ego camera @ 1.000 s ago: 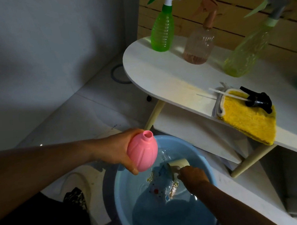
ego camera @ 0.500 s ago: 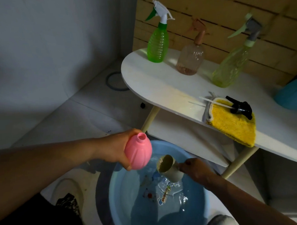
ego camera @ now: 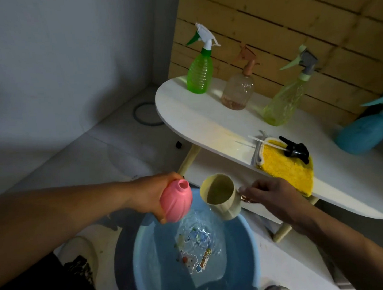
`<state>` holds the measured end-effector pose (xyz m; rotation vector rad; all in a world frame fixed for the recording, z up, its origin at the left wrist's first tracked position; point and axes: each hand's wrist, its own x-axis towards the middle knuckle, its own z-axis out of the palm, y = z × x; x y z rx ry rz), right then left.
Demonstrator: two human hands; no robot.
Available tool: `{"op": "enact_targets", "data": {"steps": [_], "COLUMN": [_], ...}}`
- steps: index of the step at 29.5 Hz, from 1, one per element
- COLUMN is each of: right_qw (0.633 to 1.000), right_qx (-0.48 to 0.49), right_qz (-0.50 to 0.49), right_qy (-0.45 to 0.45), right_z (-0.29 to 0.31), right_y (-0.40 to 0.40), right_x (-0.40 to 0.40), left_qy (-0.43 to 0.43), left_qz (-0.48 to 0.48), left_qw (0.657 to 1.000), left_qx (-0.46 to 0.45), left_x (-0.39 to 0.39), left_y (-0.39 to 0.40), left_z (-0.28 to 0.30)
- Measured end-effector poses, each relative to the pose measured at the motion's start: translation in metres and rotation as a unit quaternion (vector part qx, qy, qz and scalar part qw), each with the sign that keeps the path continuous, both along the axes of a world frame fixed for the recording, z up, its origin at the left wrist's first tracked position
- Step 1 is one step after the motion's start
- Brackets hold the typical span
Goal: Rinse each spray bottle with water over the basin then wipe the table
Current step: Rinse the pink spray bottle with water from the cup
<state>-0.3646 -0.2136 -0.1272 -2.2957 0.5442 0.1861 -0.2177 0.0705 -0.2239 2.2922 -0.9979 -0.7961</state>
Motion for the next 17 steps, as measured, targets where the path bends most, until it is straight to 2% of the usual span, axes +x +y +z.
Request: {"op": "enact_targets", "data": {"steps": [3, 9, 17], "right_qw": [0.999, 0.995, 0.984], "right_qx": [0.019, -0.017, -0.125], "right_qz": [-0.007, -0.003, 0.033], "right_qy": [-0.046, -0.098, -0.125], "right_z": [0.014, 0.025, 0.033], "right_y": [0.007, 0.017, 0.031], "right_x": [0.002, 0.011, 0.006], "left_qy": [-0.017, -0.033, -0.019], "left_qz": [-0.009, -0.012, -0.012], "left_qw": [1.0, 0.999, 1.0], "left_qx": [0.011, 0.022, 0.016], "left_x": [-0.002, -0.002, -0.003], "left_y": [-0.001, -0.004, -0.007], "left_z": [0.003, 0.008, 0.01]}}
